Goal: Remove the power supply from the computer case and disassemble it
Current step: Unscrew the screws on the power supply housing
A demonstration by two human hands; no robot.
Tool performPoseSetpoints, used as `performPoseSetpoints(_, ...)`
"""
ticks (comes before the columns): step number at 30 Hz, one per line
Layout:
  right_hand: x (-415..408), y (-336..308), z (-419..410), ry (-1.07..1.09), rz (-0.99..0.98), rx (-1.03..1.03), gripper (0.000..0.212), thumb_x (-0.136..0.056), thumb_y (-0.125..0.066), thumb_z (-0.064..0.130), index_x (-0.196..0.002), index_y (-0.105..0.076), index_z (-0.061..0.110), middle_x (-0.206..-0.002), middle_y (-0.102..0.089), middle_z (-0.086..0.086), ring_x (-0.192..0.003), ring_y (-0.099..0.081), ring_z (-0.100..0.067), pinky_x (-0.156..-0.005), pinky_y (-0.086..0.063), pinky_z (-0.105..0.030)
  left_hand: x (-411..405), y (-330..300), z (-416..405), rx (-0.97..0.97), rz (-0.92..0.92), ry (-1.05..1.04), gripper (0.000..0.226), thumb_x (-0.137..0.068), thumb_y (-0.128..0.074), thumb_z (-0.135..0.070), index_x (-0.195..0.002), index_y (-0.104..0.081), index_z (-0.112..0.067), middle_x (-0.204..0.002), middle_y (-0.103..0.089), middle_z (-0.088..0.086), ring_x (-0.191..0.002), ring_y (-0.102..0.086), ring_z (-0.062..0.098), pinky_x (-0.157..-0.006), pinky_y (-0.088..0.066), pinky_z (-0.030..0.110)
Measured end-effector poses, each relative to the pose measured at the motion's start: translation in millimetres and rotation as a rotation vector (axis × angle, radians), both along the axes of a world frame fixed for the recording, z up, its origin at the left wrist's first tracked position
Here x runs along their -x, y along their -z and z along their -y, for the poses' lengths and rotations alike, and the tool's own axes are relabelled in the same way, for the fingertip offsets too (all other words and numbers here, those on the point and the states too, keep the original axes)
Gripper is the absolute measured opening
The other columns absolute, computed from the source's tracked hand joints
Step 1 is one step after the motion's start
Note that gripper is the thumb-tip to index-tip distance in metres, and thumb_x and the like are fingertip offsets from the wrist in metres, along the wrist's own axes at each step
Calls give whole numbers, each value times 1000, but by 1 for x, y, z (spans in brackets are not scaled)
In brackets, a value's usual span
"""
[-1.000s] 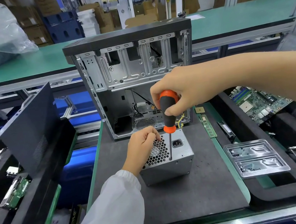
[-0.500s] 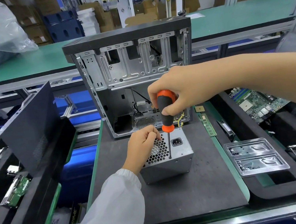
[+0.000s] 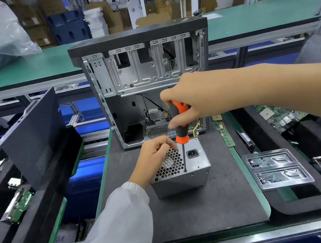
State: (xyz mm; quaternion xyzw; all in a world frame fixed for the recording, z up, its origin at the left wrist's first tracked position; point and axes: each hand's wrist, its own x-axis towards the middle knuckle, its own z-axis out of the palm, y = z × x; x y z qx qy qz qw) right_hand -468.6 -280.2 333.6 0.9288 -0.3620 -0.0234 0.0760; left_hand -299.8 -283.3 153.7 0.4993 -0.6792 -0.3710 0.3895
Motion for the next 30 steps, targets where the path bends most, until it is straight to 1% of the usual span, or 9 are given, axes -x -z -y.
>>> performPoseSetpoints(4,-4,-2,-9,-21,-103,164,54,-81,-38,73,-85,-36,19,-59,-31,3,-49,-32,-11,-43,-19,-27,-4,-4,-4,-13,-29,96,36,-87,-44,7,-85,-73,-14,-52,-37,-2,-50,-27,11,-49,-25,18)
performPoseSetpoints(7,-10,0,-19,-9,-152,325,63,-78,-29,77,-70,-29,15,-57,-25,1,-46,-23,-13,-43,-14,-26,-4,-3,-7,-23,-67,112,34,-86,-45,9,-88,-74,-9,-58,-34,18,-53,-26,13,-50,-24,20)
performPoseSetpoints(12,-18,4,-31,-23,-109,396,63,-85,-37,70,-62,-20,14,-55,-22,-1,-44,-19,-15,-43,-15,-24,-4,1,-11,-150,-203,165,31,-79,-50,-12,-96,-67,8,-53,-27,-6,-50,-23,9,-52,-25,20)
performPoseSetpoints(16,-12,-2,-22,-45,-132,163,40,-91,-43,60,-89,-40,20,-60,-33,6,-50,-28,-7,-43,-21,-27,-10,-4,-11,-138,-99,356,25,-88,-59,-15,-101,-78,-26,-66,-38,6,-63,-30,20,-64,-28,24)
performPoseSetpoints(19,-7,-10,-18,-99,-127,-121,25,-92,-54,46,-98,-46,24,-78,-49,8,-66,-40,-7,-56,-31,-29,-15,-7,-8,-163,-60,457,23,-89,-67,-20,-109,-75,-29,-61,-22,2,-60,-20,17,-58,-22,21)
performPoseSetpoints(22,-7,-12,-17,-148,-131,-263,16,-90,-63,27,-100,-50,30,-95,-42,9,-77,-39,-5,-65,-26,-26,-16,-6,-7,-198,-50,495,19,-87,-73,-32,-105,-76,-32,-58,-27,-8,-61,-25,12,-63,-30,16)
performPoseSetpoints(26,-10,-16,-20,-214,-117,-344,25,-83,-64,5,-83,-58,29,-91,-35,14,-89,-46,-13,-70,-40,-28,-8,-4,-8,-194,-102,467,7,-80,-76,-43,-85,-79,-38,-87,-64,29,-80,-43,22,-80,-43,27)
performPoseSetpoints(28,-10,-19,-22,-175,-126,-369,21,-83,-65,9,-90,-62,29,-91,-35,14,-87,-47,-9,-69,-42,-26,-5,-2,-9,-164,-124,437,9,-80,-76,-41,-86,-80,-36,-93,-65,31,-75,-47,18,-77,-44,28)
performPoseSetpoints(30,-10,-19,-23,-82,-114,-353,40,-83,-70,37,-118,-51,34,-89,-42,14,-77,-46,-2,-64,-37,-16,-5,-1,-10,-141,-161,450,9,-84,-74,-29,-82,-79,-37,-79,-69,12,-74,-53,14,-76,-45,29)
